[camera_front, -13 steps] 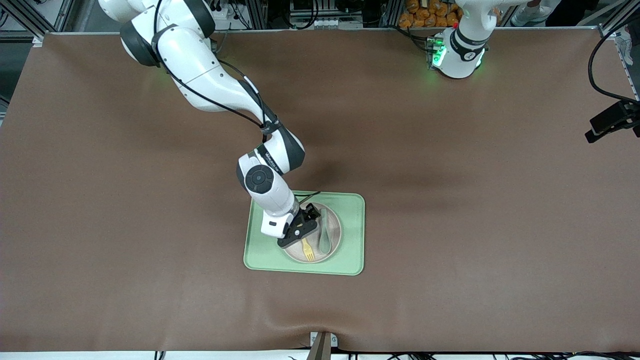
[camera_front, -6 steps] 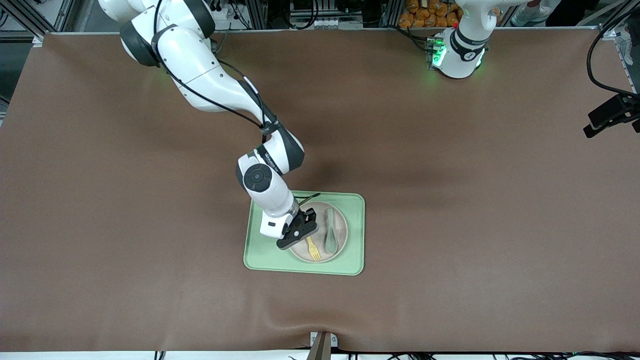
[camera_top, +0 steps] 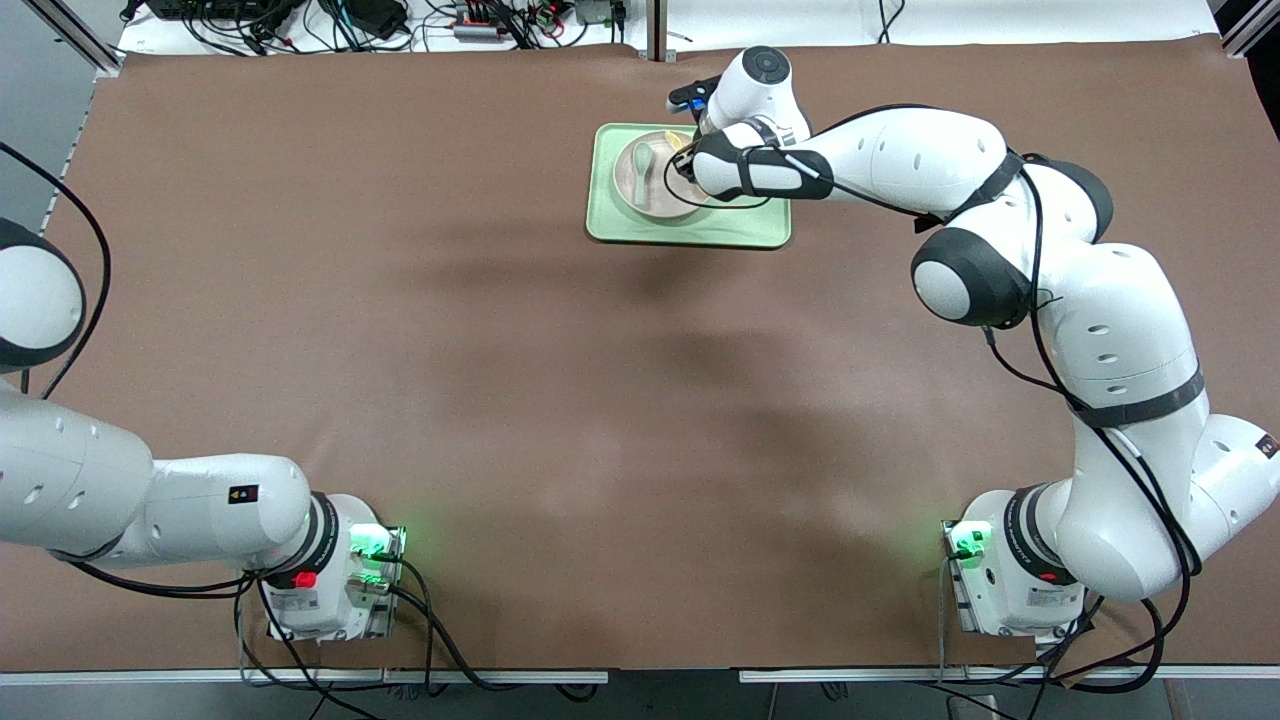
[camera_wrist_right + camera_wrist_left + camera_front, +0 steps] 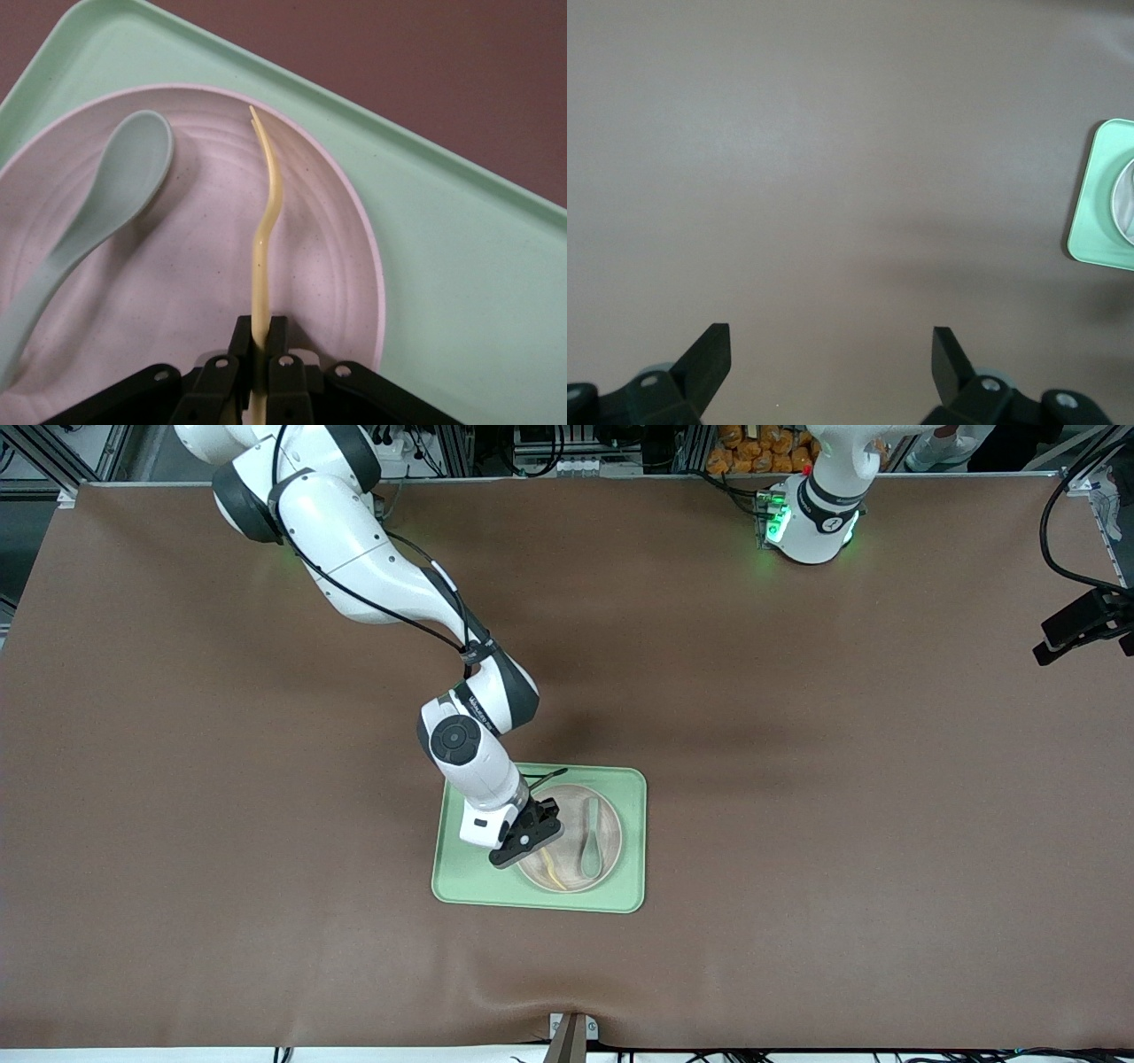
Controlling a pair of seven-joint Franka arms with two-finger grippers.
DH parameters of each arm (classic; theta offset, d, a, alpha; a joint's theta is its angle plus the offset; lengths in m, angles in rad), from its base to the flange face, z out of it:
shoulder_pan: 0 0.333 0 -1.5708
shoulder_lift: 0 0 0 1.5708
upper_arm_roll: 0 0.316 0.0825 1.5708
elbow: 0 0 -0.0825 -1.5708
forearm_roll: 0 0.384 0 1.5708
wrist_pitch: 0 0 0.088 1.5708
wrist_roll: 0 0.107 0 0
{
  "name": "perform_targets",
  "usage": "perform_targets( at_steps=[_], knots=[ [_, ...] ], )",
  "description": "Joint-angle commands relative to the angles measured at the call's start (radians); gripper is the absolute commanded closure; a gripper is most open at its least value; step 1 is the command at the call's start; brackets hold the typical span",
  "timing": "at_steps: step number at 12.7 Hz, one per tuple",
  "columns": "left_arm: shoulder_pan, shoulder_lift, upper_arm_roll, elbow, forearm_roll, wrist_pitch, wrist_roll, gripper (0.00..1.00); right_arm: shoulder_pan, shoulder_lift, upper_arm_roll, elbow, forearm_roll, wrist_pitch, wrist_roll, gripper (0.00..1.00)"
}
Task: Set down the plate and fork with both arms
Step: 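Lift the yellow fork off the plate with the right gripper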
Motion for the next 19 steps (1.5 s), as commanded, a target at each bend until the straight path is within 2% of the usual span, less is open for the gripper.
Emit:
perform_targets(
  at_steps=[1, 5, 8, 13, 19],
  knots=[
    [0.003, -0.024, 0.001, -0.015, -0.011, -0.012, 0.018, 0.0, -0.006, -0.053, 0.005, -0.044, 0.01, 0.005, 0.034, 1.0],
    [0.001, -0.022, -0.001, -0.015, -0.011, -0.018, 0.018, 0.0, -0.011, -0.11, 0.005, -0.052, 0.01, -0.005, 0.156, 1.0],
    [0.0, -0.022, -0.001, -0.015, -0.011, -0.018, 0.018, 0.0, -0.058, -0.139, 0.002, -0.053, 0.01, -0.009, 0.224, 1.0],
    [0.001, -0.022, -0.001, -0.016, -0.011, -0.019, 0.018, 0.0, -0.168, -0.159, 0.0, -0.137, 0.01, -0.045, 0.238, 1.0],
    [0.001, -0.022, -0.001, -0.015, -0.011, -0.018, 0.018, 0.0, -0.185, -0.148, 0.0, -0.171, 0.011, -0.037, 0.374, 1.0]
  ],
)
